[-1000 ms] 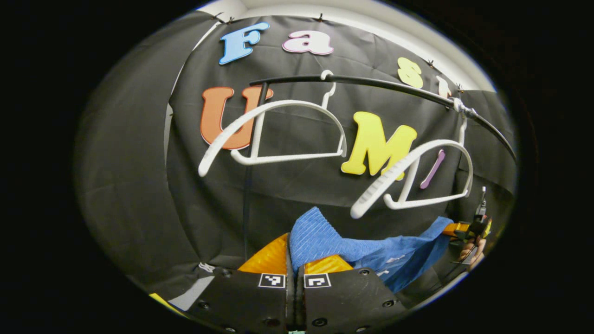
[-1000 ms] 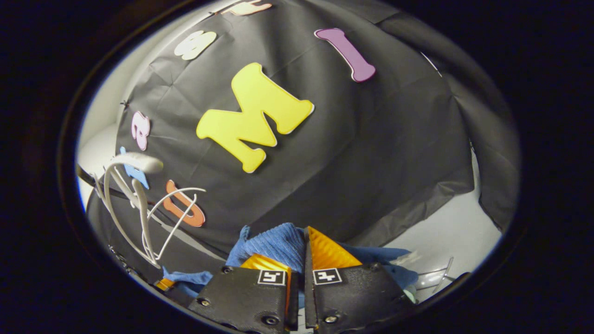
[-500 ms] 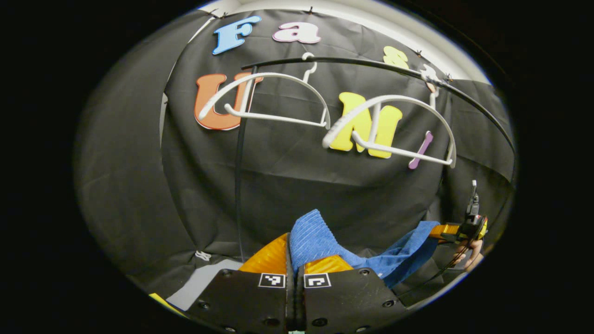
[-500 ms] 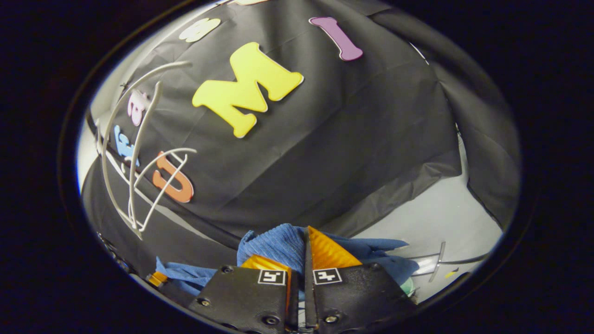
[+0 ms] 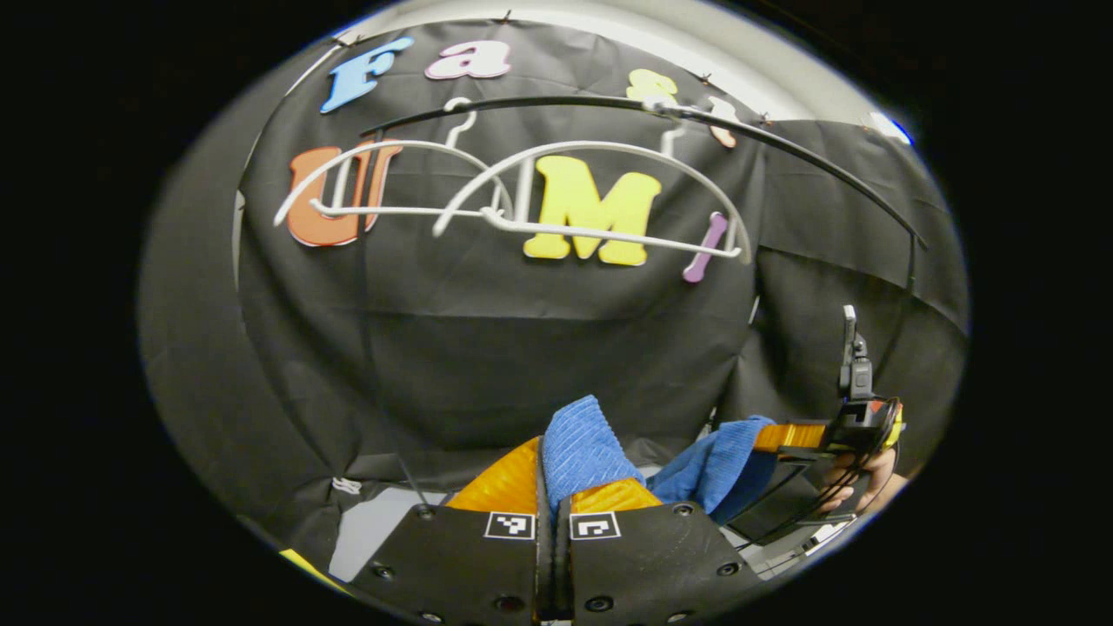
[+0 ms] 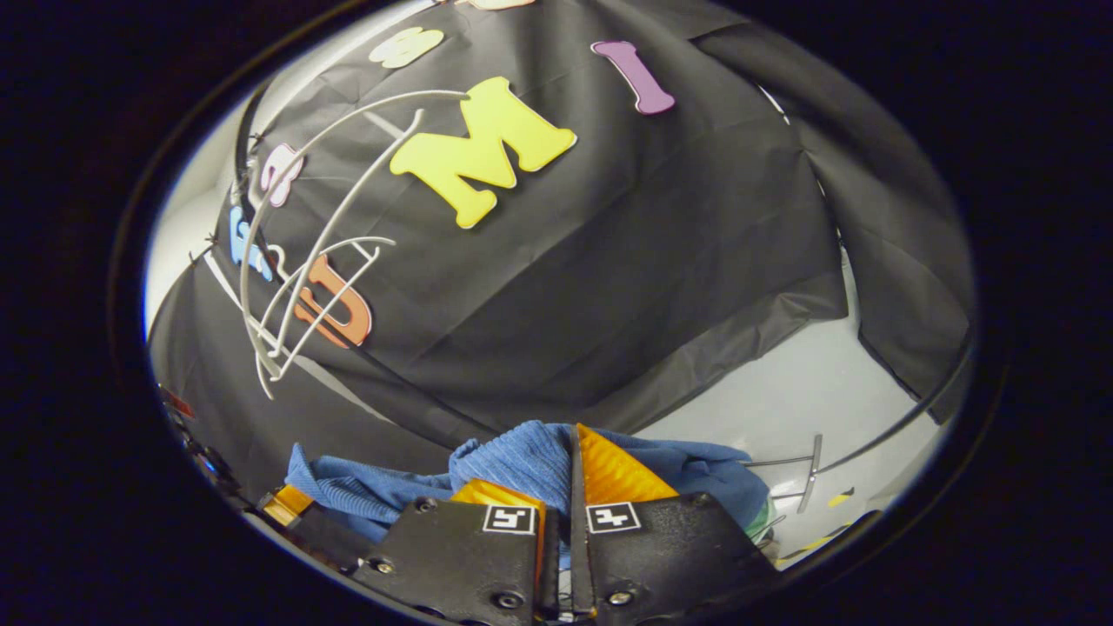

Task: Grasp the clothes on the hanger with both hands and then place them into the laundry hamper below.

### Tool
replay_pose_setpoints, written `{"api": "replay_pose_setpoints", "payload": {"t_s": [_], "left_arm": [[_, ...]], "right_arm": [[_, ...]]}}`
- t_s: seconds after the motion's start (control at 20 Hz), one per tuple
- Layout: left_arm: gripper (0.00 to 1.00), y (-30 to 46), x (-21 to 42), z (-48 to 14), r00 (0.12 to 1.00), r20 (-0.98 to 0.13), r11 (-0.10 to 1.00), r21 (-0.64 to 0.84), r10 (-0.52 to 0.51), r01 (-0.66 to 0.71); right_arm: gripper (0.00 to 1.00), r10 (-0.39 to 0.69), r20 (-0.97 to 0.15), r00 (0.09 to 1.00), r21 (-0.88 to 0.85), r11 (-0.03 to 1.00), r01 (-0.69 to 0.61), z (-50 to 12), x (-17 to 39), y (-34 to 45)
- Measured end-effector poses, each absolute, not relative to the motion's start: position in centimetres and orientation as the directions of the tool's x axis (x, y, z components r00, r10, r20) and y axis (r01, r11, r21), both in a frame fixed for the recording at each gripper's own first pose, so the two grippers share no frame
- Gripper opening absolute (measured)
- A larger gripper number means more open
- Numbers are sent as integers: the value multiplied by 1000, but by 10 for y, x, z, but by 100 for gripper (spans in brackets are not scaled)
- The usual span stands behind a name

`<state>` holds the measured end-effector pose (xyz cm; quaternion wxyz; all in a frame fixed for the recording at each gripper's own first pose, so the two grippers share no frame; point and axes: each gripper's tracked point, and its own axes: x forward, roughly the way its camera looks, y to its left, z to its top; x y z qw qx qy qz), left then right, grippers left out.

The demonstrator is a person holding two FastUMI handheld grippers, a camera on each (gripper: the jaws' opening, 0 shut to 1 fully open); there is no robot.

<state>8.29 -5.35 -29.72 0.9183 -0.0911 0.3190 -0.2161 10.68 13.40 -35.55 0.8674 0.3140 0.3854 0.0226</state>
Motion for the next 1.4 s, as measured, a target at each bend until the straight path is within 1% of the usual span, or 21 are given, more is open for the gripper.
{"api": "replay_pose_setpoints", "payload": {"t_s": [0.15,0.2,0.25,0.3,0.35,0.45,0.5,0.55,0.6,0.65,0.7,0.8,0.9,1.0,1.1,1.15,1.2,1.25,1.3,1.35,1.4], "left_arm": [[5,-76,71,-285,676,-517,850,-354,-525,390],[1,-81,69,-279,673,-507,842,-361,-538,402],[1,-85,68,-273,675,-493,834,-370,-550,409],[1,-89,68,-269,671,-485,826,-382,-561,415],[1,-92,69,-266,673,-476,822,-388,-566,417],[1,-93,68,-268,675,-480,826,-387,-560,411],[5,-93,67,-276,670,-491,828,-388,-557,404],[5,-93,63,-290,660,-512,833,-396,-549,386],[5,-93,58,-310,645,-544,843,-393,-536,368],[1,-90,52,-335,631,-591,864,-369,-503,343],[1,-89,43,-364,596,-646,879,-352,-476,320],[1,-94,15,-419,498,-761,907,-308,-416,287],[3,-98,-2,-454,432,-834,932,-248,-343,263],[4,-103,-16,-471,383,-875,947,-216,-295,236],[8,-106,-28,-483,342,-903,959,-199,-259,203],[14,-107,-33,-487,317,-916,963,-198,-248,182],[10,-111,-39,-485,287,-927,966,-203,-243,161],[46,-113,-45,-486,261,-936,968,-201,-235,150],[58,-117,-50,-489,239,-942,968,-206,-236,145],[70,-115,-52,-492,240,-945,971,-193,-223,142],[82,-113,-51,-489,246,-945,972,-184,-215,142]], "right_arm": [[8,304,-651,696,585,785,205,-341,88,152],[8,323,-641,696,602,775,195,-328,81,157],[5,341,-633,695,621,760,192,-321,78,165],[5,362,-621,695,641,745,185,-317,77,173],[8,379,-611,695,659,730,181,-313,78,178],[8,399,-610,685,668,724,173,-315,82,187],[5,398,-618,678,659,733,170,-323,80,184],[8,389,-636,667,643,745,177,-335,79,184],[8,380,-660,648,622,761,187,-351,78,182],[8,360,-702,615,583,786,205,-375,75,177],[8,339,-749,570,540,810,227,-401,69,170],[9,316,-844,434,452,854,257,-455,47,161],[13,317,-900,300,393,887,241,-493,19,157],[18,282,-938,202,318,931,180,-522,1,148],[28,261,-952,161,282,951,126,-525,-2,150],[38,257,-956,144,273,956,110,-523,-2,144],[50,255,-958,133,268,959,90,-522,-2,140],[61,244,-961,132,254,965,63,-521,-2,134],[69,220,-965,142,227,973,36,-520,0,126],[77,203,-967,158,207,978,11,-515,3,118],[77,197,-965,175,199,980,-4,-509,4,110]]}}
